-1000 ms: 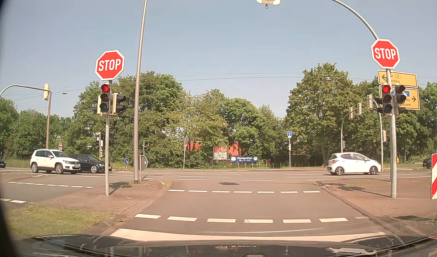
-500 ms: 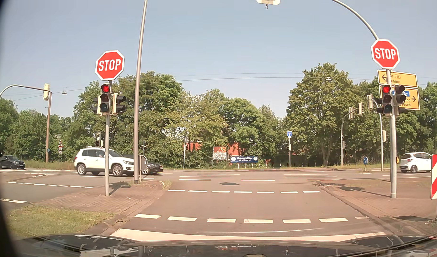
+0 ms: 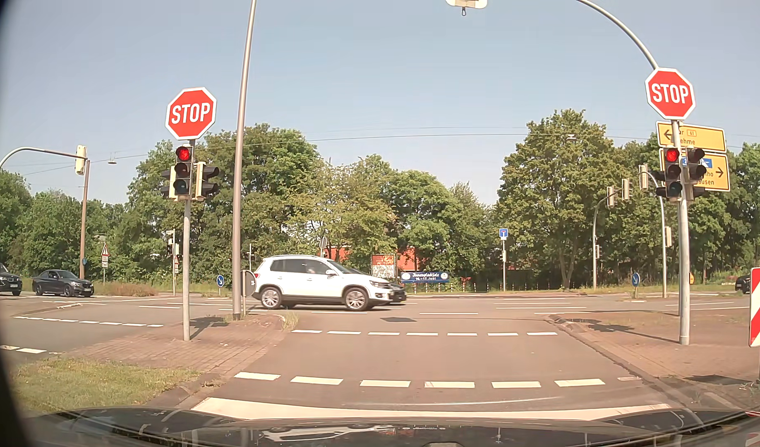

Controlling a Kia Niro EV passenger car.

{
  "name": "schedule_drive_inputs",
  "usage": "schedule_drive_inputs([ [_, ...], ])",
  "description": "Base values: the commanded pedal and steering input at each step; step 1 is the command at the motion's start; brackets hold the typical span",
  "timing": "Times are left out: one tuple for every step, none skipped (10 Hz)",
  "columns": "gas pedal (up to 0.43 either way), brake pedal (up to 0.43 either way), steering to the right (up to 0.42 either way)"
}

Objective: Follow the waypoints while adhering to traffic rules and regulations

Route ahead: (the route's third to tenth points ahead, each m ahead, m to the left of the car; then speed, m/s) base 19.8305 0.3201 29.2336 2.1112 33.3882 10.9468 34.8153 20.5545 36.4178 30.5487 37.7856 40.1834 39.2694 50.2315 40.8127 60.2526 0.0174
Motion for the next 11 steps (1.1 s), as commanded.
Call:
schedule_drive_inputs([
  [0.000,0.244,0.001],
  [0.000,0.244,0.001],
  [0.000,0.244,0.001],
  [0.000,0.244,0.001],
  [0.000,0.244,0.001],
  [0.000,0.244,0.001],
  [0.000,0.244,0.001],
  [0.000,0.244,0.001],
  [0.000,0.244,0.001],
  [0.000,0.244,0.001],
  [0.000,0.244,0.001],
])
